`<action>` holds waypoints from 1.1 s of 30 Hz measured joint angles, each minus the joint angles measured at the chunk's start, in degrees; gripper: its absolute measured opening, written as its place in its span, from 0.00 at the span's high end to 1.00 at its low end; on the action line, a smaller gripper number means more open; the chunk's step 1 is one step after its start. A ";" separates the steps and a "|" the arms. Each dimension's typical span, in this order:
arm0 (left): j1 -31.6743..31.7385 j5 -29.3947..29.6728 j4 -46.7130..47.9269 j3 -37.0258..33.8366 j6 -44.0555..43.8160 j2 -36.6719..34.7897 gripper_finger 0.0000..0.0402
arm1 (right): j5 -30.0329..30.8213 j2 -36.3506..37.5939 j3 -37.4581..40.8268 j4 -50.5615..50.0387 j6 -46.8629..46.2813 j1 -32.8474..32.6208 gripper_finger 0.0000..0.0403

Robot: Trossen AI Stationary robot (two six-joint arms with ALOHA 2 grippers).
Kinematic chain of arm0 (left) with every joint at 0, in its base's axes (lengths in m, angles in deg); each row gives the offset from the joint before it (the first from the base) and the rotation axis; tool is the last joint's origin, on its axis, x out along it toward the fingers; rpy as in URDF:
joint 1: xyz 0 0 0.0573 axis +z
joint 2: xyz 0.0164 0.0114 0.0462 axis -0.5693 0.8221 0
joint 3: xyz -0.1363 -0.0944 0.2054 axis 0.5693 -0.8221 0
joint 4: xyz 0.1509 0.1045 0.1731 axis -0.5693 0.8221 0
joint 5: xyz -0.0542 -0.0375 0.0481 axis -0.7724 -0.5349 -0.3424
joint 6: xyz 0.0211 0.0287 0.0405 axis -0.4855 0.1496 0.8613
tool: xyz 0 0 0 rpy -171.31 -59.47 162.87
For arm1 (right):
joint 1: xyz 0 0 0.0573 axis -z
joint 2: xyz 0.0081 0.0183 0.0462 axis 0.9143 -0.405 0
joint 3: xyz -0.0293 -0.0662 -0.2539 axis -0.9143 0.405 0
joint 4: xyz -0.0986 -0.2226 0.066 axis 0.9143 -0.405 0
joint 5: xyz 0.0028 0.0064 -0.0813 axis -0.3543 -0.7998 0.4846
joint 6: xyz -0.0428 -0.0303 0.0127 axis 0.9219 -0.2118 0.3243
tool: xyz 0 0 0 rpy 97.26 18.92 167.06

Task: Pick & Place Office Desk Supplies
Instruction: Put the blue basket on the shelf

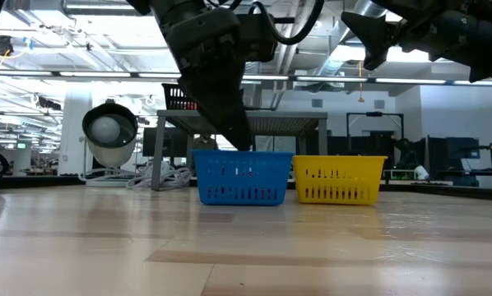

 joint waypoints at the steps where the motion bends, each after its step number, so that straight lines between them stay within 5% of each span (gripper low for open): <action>1: 0.00 0.00 0.13 0.00 0.00 0.00 0.56 | 0.00 0.00 0.00 -0.03 -0.01 0.00 0.45; 18: 0.45 -0.52 0.54 0.02 0.24 4.38 0.59 | 0.00 0.00 0.00 -0.76 -0.02 0.00 0.45; 30: 2.37 -4.38 2.48 0.04 1.05 3.55 0.96 | 0.00 0.00 0.00 -1.44 -0.02 0.09 0.45; 33: 2.56 -5.14 2.82 0.07 2.04 3.45 0.98 | 0.00 0.00 0.00 -1.44 -0.02 0.09 0.45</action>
